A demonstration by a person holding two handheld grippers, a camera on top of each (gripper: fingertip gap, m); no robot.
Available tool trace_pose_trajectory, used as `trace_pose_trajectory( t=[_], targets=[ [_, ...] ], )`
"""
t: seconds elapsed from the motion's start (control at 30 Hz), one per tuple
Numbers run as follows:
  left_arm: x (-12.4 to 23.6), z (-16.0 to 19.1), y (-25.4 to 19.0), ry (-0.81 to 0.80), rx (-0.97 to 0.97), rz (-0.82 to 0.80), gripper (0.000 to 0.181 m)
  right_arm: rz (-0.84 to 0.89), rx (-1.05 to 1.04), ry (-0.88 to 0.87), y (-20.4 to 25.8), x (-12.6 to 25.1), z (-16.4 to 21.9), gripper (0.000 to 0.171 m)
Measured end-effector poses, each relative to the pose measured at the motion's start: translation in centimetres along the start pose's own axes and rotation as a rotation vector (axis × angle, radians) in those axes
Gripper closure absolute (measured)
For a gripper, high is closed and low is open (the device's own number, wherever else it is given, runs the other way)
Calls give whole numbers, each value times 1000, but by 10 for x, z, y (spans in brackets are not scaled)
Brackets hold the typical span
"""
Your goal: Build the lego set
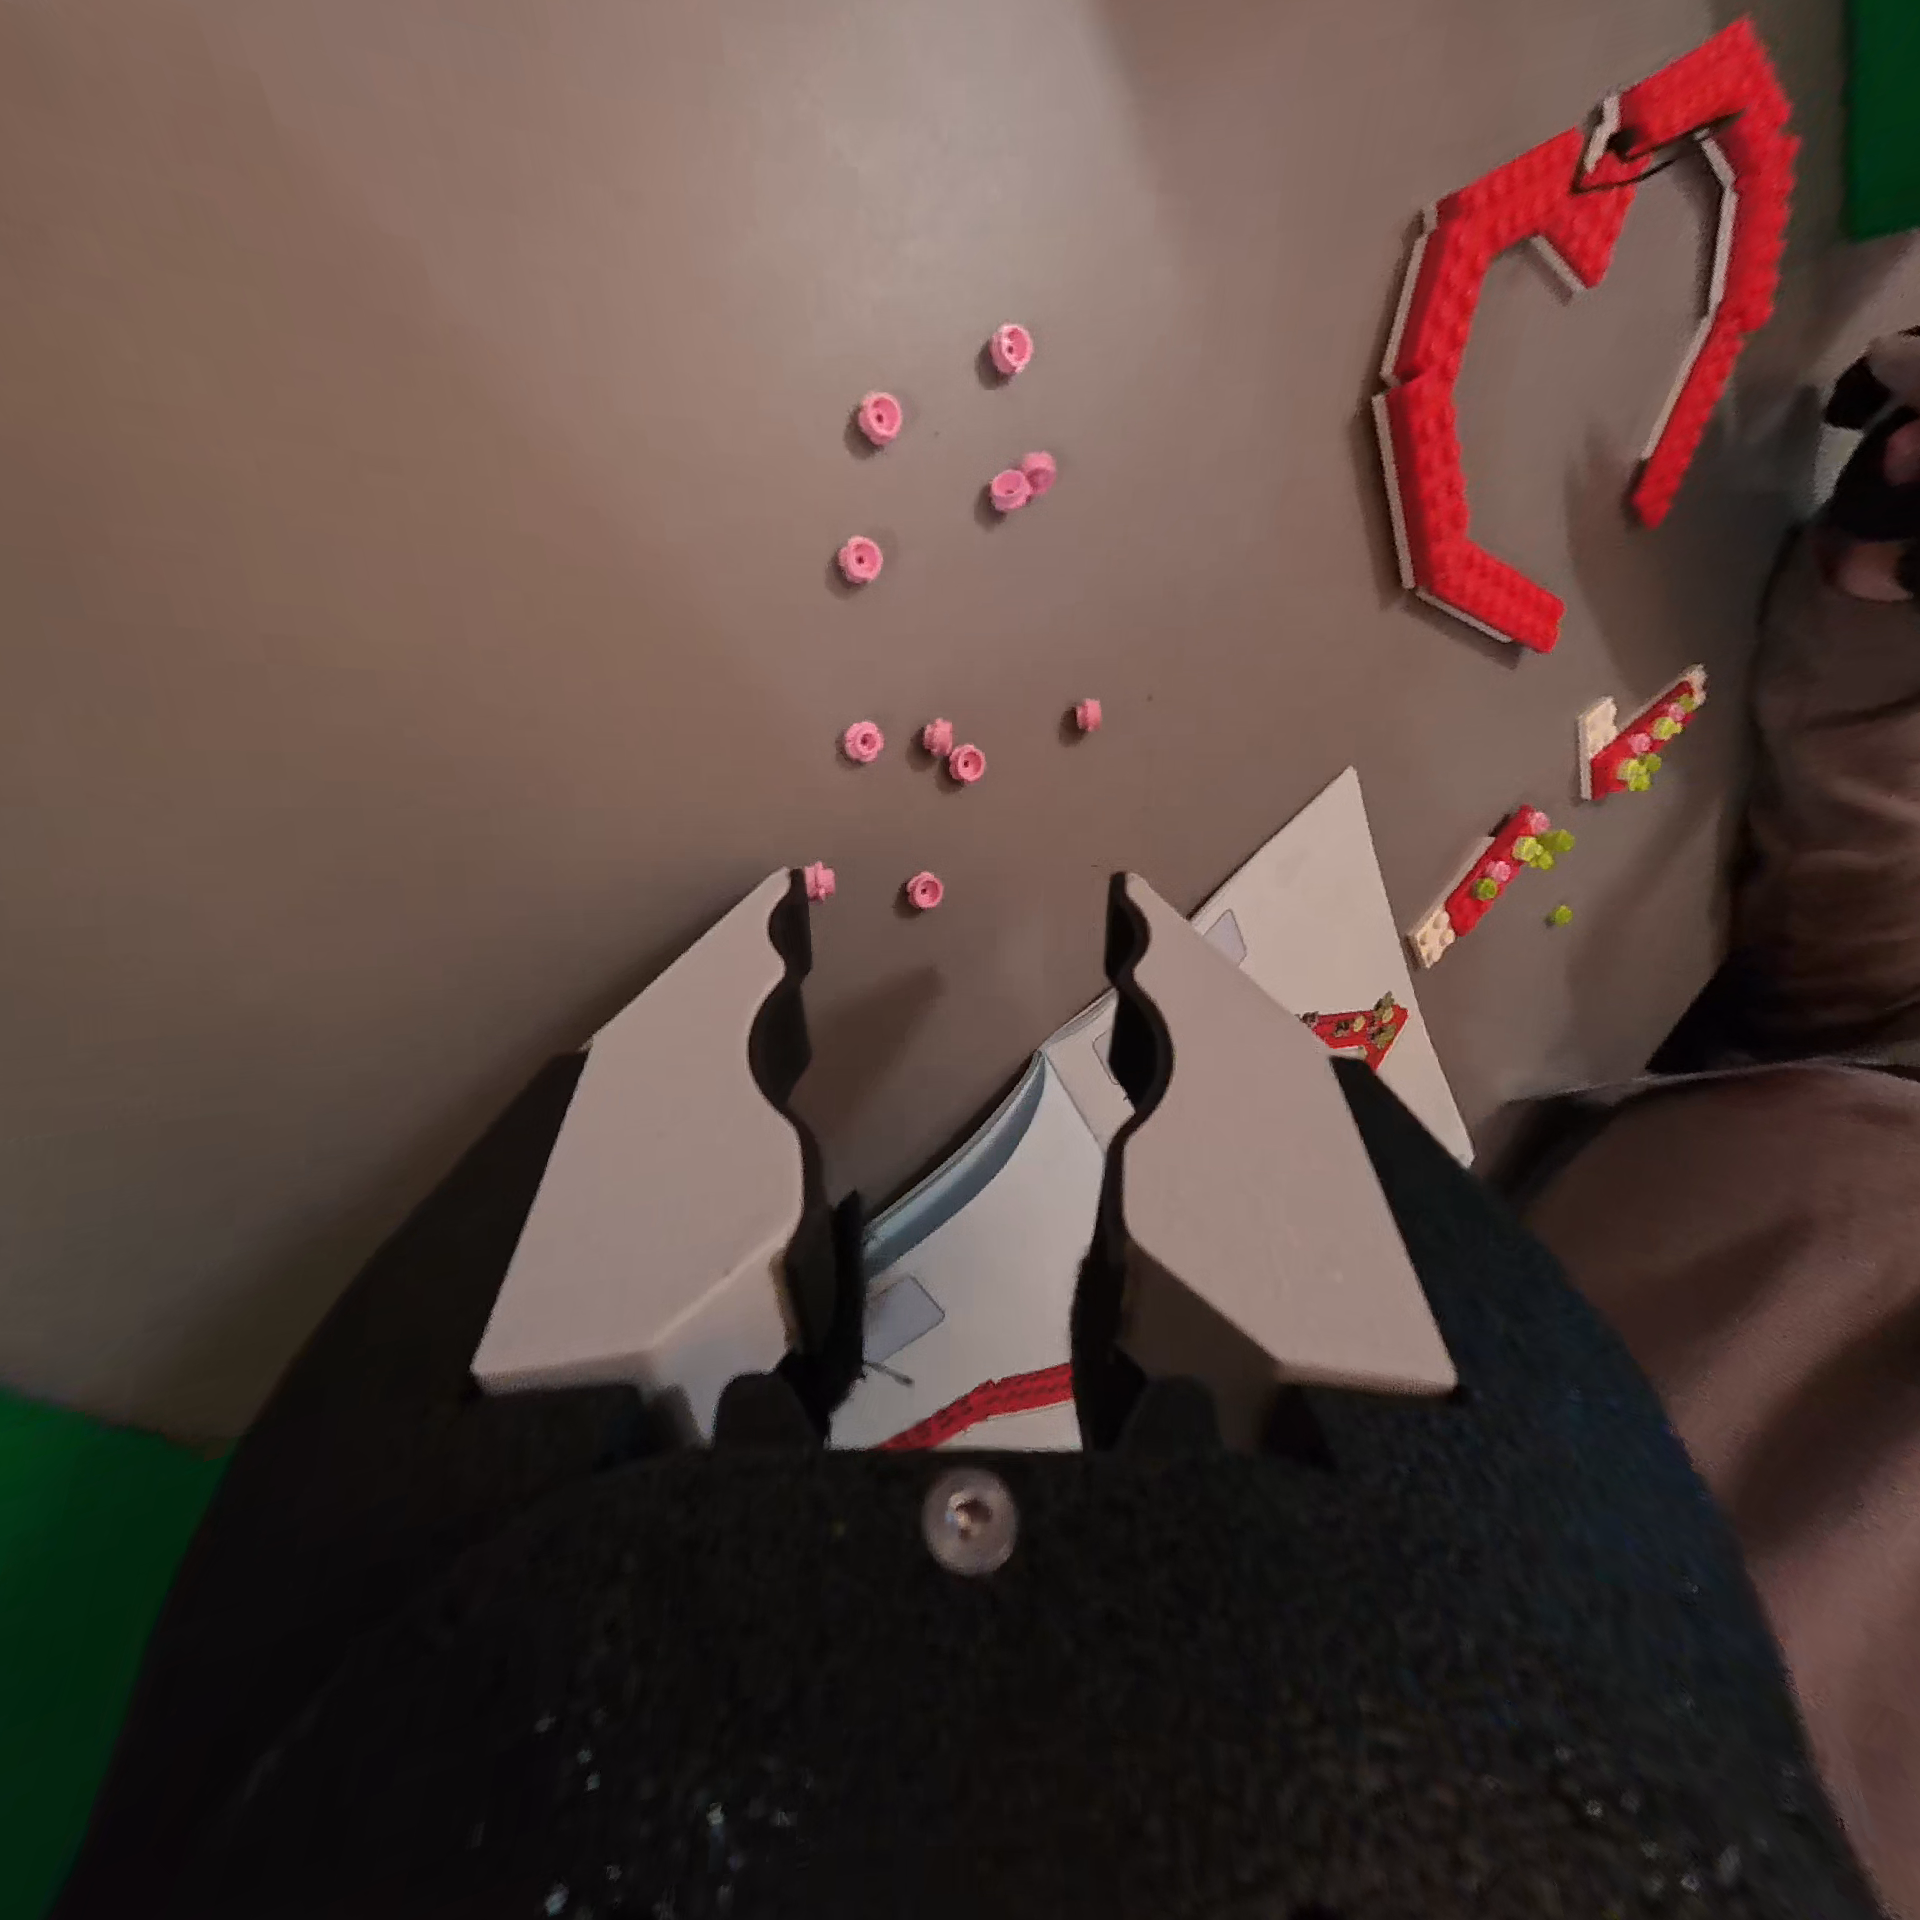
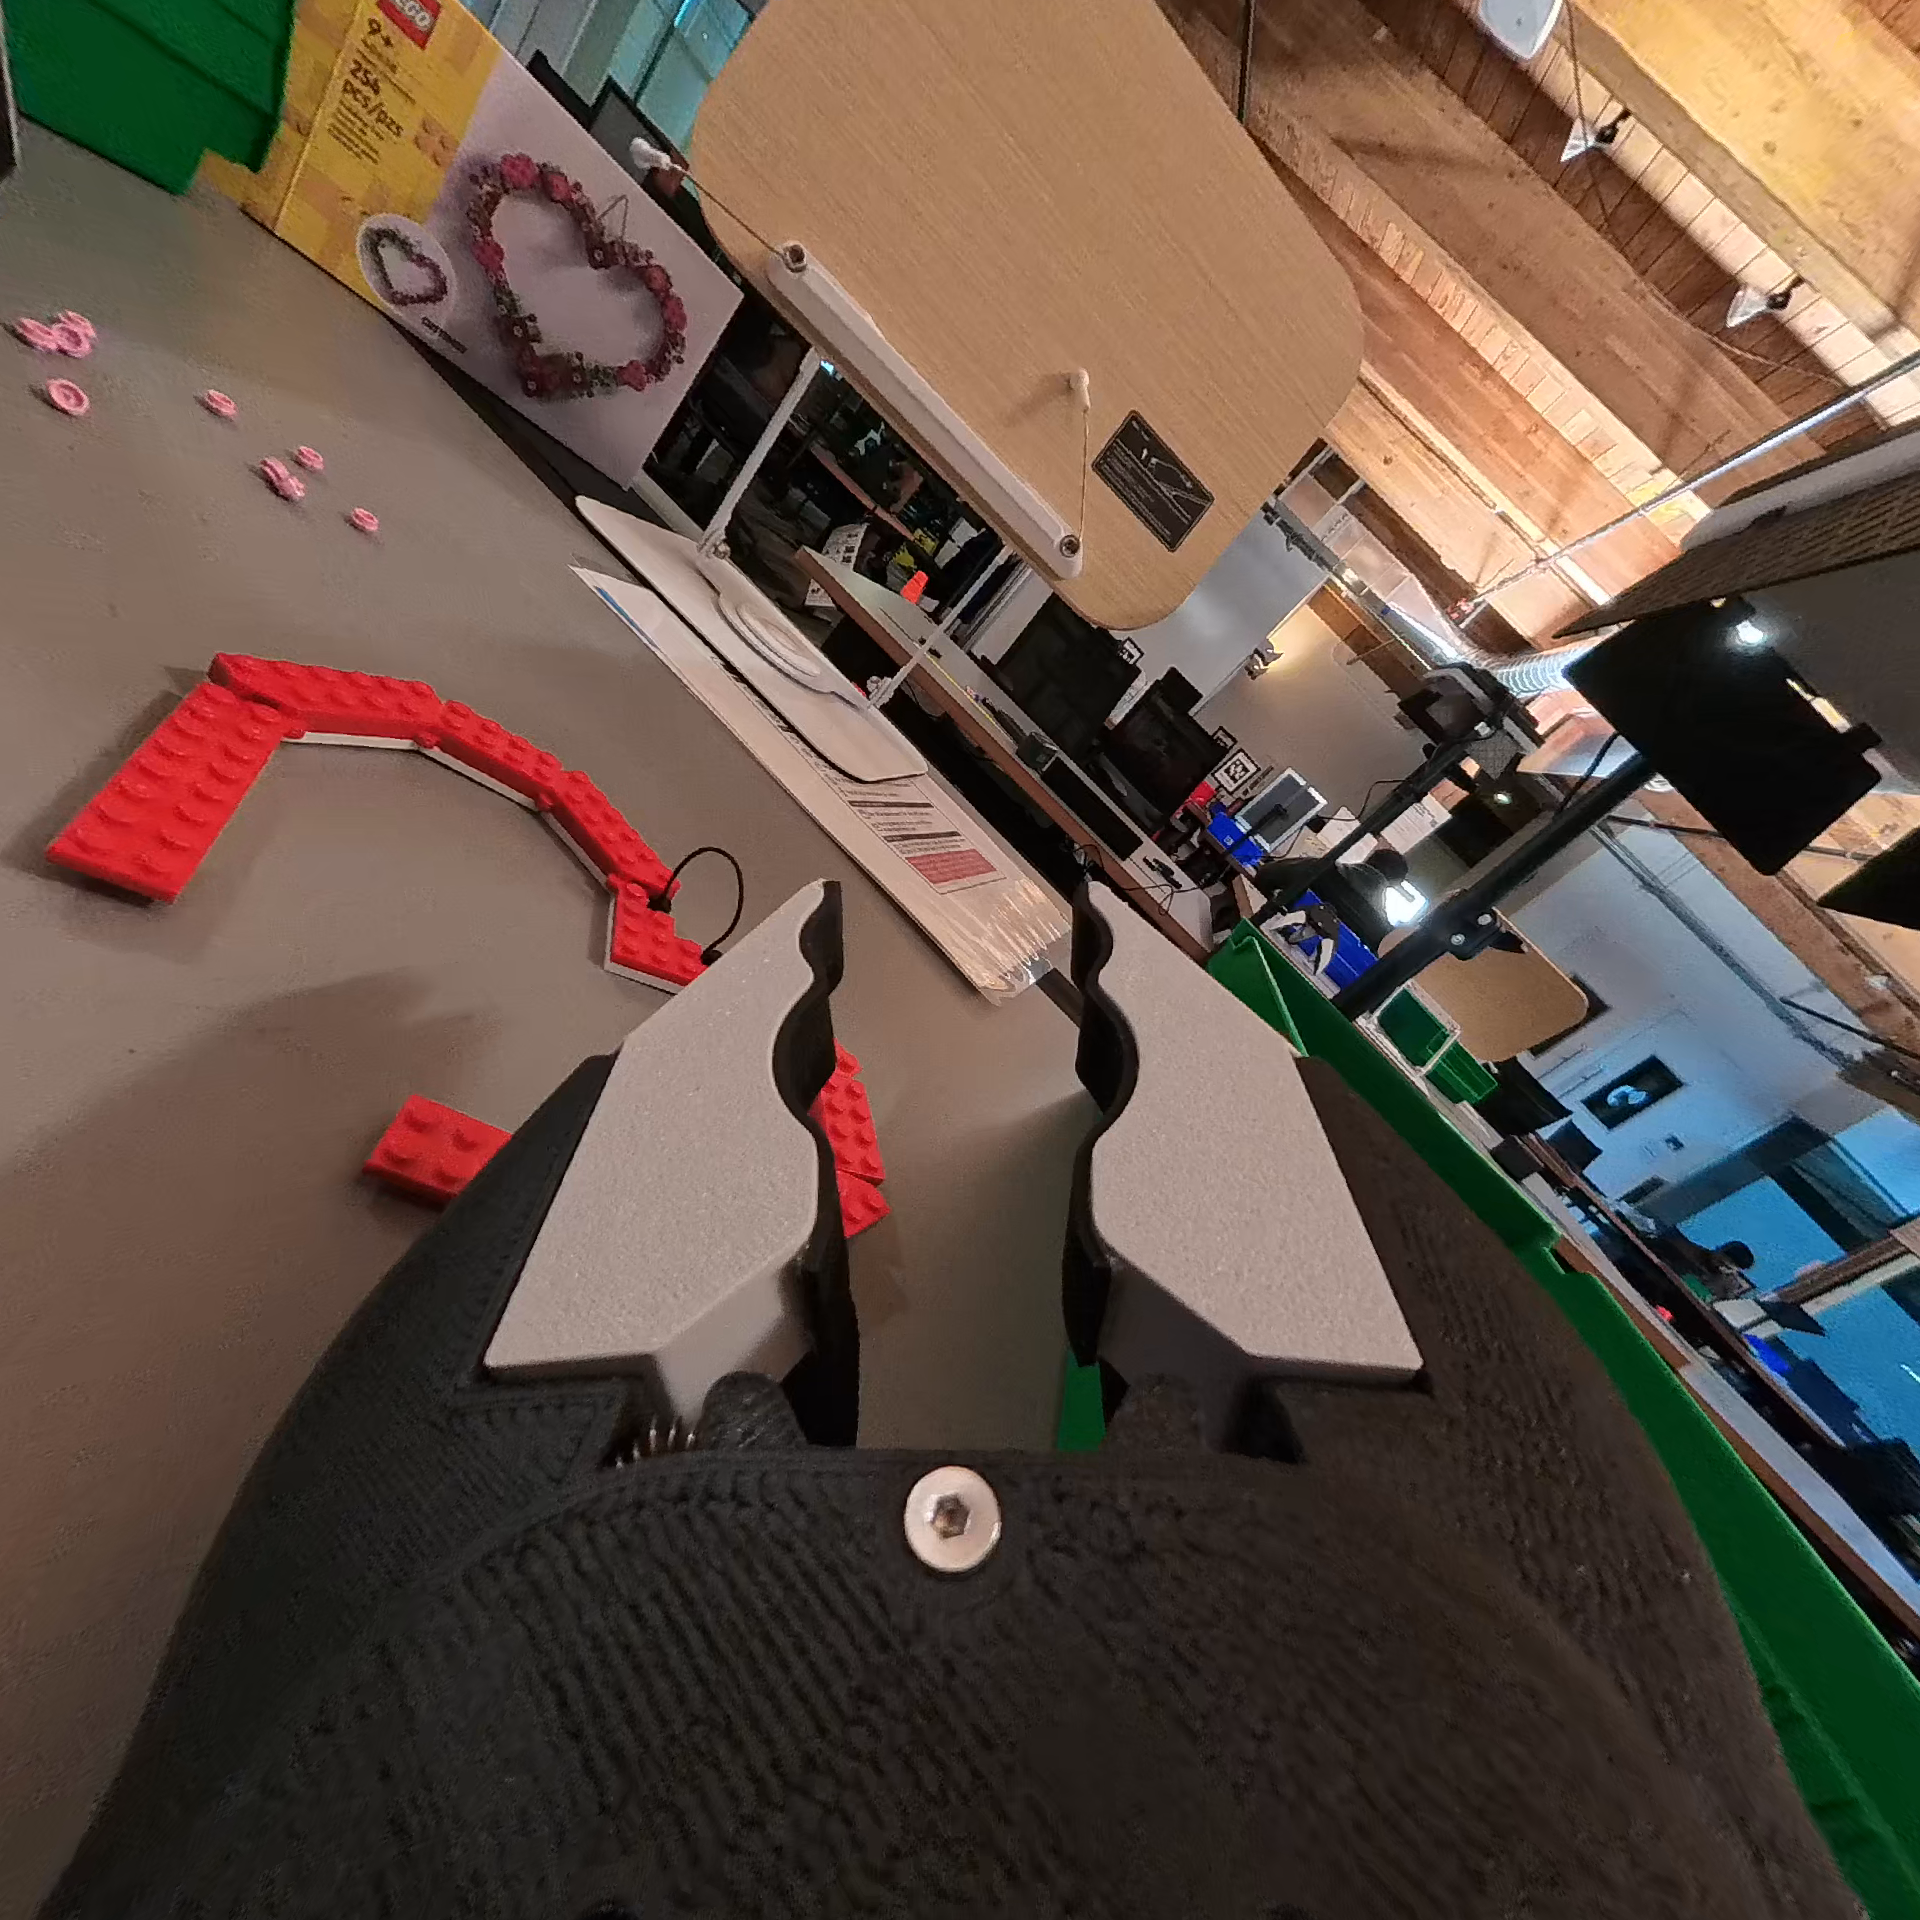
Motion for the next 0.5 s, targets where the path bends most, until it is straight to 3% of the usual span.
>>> trace_pose_trajectory(
  t=[0.2, 0.3, 0.4, 0.5],
  targets=[
    [-13, 13, -11, 111, -315, -149, 120, 0, 0, 0, 0, 0, 0, 128],
    [-15, 17, -14, 135, -371, -174, 115, -1, 0, 0, 0, 0, 0, 128],
    [-17, 19, -20, 125, -436, -157, 99, -3, 2, -1, 1, 0, 0, 128],
    [-21, 23, -19, 152, -531, -247, 86, -5, 1, 0, 1, 0, 0, 128]
  ],
)
Point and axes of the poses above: each gripper's, where its closed fingertips meet, x back along the fingers, z out of its underside, y = z × x across the jaws, the point moved 4 cm from there along x, back along the fingers, and after that the axes turned 12 degrees about y, right-handed, at the moved point
